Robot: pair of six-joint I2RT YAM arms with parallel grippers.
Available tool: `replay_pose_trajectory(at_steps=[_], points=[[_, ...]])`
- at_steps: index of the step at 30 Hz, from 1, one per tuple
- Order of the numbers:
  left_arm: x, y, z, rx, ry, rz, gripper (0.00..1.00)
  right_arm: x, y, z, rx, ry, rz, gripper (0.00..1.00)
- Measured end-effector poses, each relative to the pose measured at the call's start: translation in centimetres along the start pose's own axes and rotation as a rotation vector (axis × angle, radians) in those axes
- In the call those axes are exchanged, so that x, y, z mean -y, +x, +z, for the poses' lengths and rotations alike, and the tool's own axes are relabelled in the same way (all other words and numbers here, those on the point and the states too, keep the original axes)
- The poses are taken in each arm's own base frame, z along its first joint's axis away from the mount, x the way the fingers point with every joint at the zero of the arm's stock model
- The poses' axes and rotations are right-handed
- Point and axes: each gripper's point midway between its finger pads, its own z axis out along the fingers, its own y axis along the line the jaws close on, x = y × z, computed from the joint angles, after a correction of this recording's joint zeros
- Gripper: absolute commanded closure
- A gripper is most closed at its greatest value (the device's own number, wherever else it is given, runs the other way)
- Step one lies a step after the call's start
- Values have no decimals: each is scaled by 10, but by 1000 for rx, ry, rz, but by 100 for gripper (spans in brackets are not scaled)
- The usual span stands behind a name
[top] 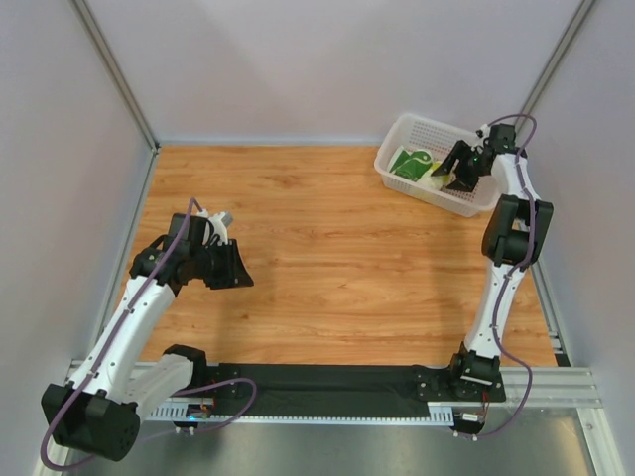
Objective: Roll the towels
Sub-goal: Place the rolled towel into the container
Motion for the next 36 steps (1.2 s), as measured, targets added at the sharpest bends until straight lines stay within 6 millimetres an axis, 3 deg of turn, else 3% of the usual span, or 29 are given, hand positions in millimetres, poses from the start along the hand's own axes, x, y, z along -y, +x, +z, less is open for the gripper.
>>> replay_pose_trajectory(at_steps=[12,20,26,36], points=[[-1,-1,-1,8,-9,2,67,-45,-16,-65,94,-21,-33,28],[-3,-2,-1,13,-17,2,67,-87,4,-131,167,-56,-70,28],[-5,-2,-2,21,-32,2,66,-123,43,-184,242,-92,-150,28],[3,-10,-26,160,-8,56,53,-183,165,-252,362,-226,-382,17]])
